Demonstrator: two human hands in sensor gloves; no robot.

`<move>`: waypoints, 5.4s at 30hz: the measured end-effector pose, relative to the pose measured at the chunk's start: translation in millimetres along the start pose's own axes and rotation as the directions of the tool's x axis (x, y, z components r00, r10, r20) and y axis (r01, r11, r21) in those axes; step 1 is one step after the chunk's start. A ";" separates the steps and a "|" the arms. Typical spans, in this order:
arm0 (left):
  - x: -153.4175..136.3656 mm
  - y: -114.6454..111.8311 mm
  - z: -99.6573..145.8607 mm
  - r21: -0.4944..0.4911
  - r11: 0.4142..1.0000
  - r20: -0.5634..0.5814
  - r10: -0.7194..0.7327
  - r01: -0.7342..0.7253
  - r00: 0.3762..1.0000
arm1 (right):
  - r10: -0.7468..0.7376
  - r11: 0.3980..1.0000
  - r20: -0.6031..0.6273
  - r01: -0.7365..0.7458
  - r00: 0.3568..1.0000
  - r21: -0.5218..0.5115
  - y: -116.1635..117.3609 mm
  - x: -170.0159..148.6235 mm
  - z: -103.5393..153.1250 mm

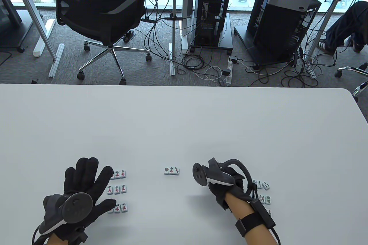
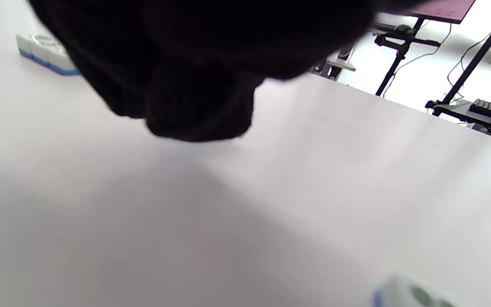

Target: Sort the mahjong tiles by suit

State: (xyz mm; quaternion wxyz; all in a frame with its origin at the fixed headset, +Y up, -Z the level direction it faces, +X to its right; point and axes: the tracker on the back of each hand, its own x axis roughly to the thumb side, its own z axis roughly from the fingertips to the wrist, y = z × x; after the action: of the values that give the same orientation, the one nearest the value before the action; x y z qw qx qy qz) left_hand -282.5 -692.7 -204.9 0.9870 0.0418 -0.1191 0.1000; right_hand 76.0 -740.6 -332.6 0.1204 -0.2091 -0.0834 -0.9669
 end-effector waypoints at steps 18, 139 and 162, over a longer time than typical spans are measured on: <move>1.7 4.8 3.6 0.036 0.999 0.023 0.011 -0.012 1.000 | 0.047 0.999 0.043 -0.047 0.998 -0.002 0.0 66.6 -54.8; 4.7 -7.4 0.2 -0.031 1.000 0.020 0.000 0.000 1.000 | 0.086 0.985 -0.165 -0.058 0.983 0.163 50.1 -80.2 35.3; 3.2 -4.7 1.7 0.001 1.000 0.034 0.010 -0.010 0.999 | 0.027 0.999 0.026 -0.028 0.999 0.031 3.5 33.8 -49.6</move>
State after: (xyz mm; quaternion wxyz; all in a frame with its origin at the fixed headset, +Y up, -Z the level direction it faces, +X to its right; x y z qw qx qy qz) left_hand -278.9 -696.9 -202.8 0.9842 0.0436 -0.1360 0.1044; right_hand 28.0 -761.1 -362.5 0.1358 -0.2206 -0.0975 -0.9609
